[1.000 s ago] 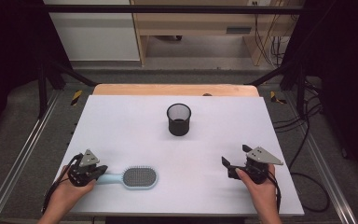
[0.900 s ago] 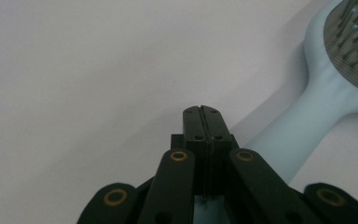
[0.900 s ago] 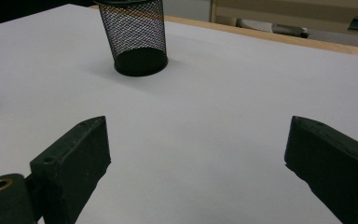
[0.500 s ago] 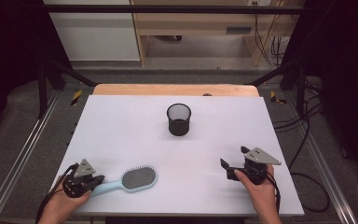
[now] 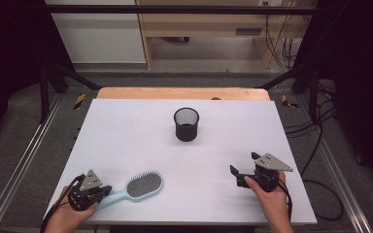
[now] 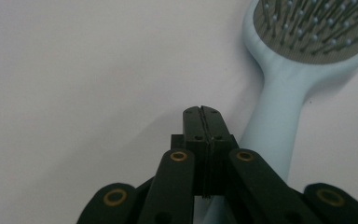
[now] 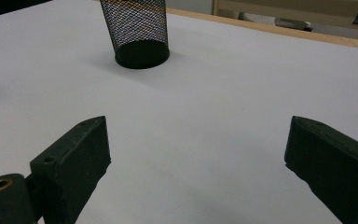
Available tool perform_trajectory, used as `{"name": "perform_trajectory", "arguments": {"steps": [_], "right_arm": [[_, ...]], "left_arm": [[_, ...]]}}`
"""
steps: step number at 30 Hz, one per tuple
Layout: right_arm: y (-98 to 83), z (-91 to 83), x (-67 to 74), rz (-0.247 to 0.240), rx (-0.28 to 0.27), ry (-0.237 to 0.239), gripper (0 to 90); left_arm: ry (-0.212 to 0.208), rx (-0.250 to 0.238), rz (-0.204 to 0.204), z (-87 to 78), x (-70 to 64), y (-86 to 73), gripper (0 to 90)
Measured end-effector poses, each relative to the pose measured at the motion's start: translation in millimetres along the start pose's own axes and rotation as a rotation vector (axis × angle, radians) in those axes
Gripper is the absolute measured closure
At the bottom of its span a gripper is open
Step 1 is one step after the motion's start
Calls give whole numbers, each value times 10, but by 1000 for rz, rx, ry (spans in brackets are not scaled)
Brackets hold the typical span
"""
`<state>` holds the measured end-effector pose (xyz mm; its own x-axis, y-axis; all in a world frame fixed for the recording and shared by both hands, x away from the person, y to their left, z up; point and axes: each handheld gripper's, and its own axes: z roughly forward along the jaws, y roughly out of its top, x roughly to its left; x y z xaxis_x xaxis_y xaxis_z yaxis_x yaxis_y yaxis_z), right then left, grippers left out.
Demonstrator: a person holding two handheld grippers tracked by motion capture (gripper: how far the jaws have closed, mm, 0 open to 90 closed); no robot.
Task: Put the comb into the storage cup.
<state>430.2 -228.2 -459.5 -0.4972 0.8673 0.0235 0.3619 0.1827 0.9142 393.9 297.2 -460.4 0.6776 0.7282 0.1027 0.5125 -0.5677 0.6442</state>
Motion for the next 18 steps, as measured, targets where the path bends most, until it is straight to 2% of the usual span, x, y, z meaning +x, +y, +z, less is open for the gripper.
{"name": "perform_trajectory", "arguments": {"steps": [5, 8, 10, 13, 16, 18], "right_arm": [[-1, -3, -4, -2, 1, -3, 68], [-1, -1, 3, -2, 1, -2, 69], [-1, -3, 3, -3, 1, -3, 68], [-2, -6, -1, -3, 1, -4, 68], [-2, -2, 0, -3, 3, -2, 68], [-1, 0, 1, -3, 2, -2, 68]], "left_arm": [[19, -43, 35, -86, -55, 109, 881], [29, -58, 60, -104, -116, 151, 784], [37, -67, 71, -113, -145, 167, 682], [22, -92, 79, -127, -177, 178, 568], [24, -101, 91, -124, -202, 178, 420], [16, -96, 98, -111, -214, 172, 358]]}}
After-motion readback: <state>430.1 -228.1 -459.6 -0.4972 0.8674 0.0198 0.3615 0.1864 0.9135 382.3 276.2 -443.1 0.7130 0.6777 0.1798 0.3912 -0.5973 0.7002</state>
